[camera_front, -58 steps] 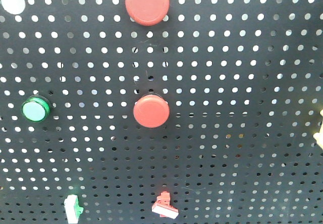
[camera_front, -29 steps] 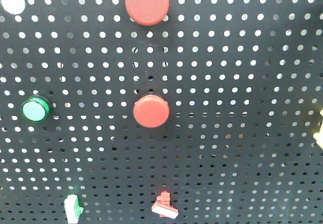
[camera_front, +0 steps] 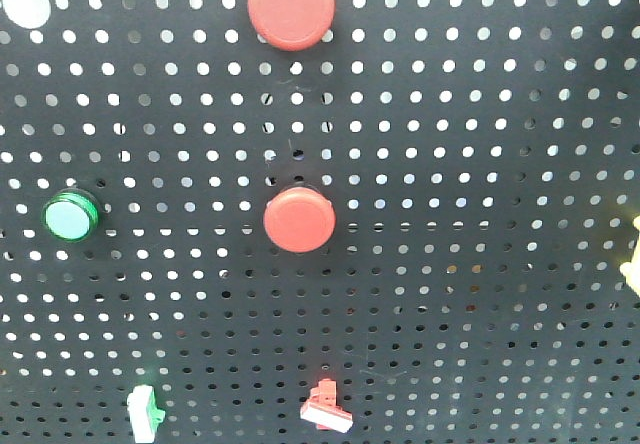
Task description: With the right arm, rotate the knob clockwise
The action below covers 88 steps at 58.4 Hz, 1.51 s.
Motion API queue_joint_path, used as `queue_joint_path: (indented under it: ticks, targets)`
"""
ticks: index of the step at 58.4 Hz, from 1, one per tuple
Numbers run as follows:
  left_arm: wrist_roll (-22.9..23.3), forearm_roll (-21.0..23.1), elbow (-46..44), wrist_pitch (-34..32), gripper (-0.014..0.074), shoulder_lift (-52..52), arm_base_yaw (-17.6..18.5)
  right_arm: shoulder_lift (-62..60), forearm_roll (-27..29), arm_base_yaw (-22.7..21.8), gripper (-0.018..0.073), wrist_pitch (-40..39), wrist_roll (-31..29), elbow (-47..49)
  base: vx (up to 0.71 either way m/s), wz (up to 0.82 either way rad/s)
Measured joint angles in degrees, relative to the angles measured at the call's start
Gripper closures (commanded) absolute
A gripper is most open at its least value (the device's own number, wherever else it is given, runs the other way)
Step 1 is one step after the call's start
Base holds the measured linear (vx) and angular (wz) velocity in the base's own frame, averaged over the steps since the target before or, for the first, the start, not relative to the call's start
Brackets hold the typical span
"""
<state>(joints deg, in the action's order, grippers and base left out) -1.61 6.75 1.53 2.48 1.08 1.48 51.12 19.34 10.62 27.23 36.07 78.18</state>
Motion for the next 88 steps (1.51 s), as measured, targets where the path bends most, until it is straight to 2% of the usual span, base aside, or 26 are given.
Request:
queue_joint_path:
  ticks: [13, 35, 45, 52, 59, 65, 71, 74, 82, 88]
  targets:
    - [0.0, 0.0, 0.0, 0.0, 0.0603, 0.0, 0.0, 0.0, -0.1, 0.0, 0.0525, -0.1, 0.0, 0.0, 0.0, 0.0]
    - [0.0, 0.0, 0.0, 0.0, 0.0603, 0.0, 0.0, -0.3, 0.1, 0.0, 0.0323, -0.3, 0.0, -0.1, 0.0, 0.0]
    - [0.0, 0.0, 0.0, 0.0, 0.0603, 0.0, 0.0, -1.8, 0.3, 0.0, 0.0276, -0.5, -1.5, -0.2, 0.0, 0.0]
    - [0.0, 0.0, 0.0, 0.0, 0.0603, 0.0, 0.0, -3.8, -0.9, 0.0, 0.0286, 1.4, -5.1, -0.2, 0.0, 0.0]
    - [0.0, 0.0, 0.0, 0.0, 0.0603, 0.0, 0.0, -7.4, -4.9, 0.0, 0.033, 6.0, -7.9, -0.2, 0.0, 0.0]
    - [0.0, 0.0, 0.0, 0.0, 0.0603, 0.0, 0.0, -10.8, -9.9, 0.0, 0.0435, 10.5, -10.1, -0.2, 0.0, 0.0]
    - [0.0, 0.0, 0.0, 0.0, 0.0603, 0.0, 0.0, -13.5, -16.6, 0.0, 0.0575, 16.6, -15.6, -0.2, 0.0, 0.0]
    - [0.0, 0.0, 0.0, 0.0, 0.0603, 0.0, 0.0, -14.9, -19.8, 0.0, 0.0574, 19.0, -20.2, -0.3, 0.0, 0.0]
    - [0.0, 0.0, 0.0, 0.0, 0.0603, 0.0, 0.0, -20.2, -22.8, 0.0, 0.0571, 17.1, -31.5, -4.9, 0.0, 0.0]
    - [0.0, 0.0, 0.0, 0.0, 0.0603, 0.0, 0.0, -24.9, -21.9, 0.0, 0.0569, 11.3, -35.1, -12.3, 0.0, 0.0]
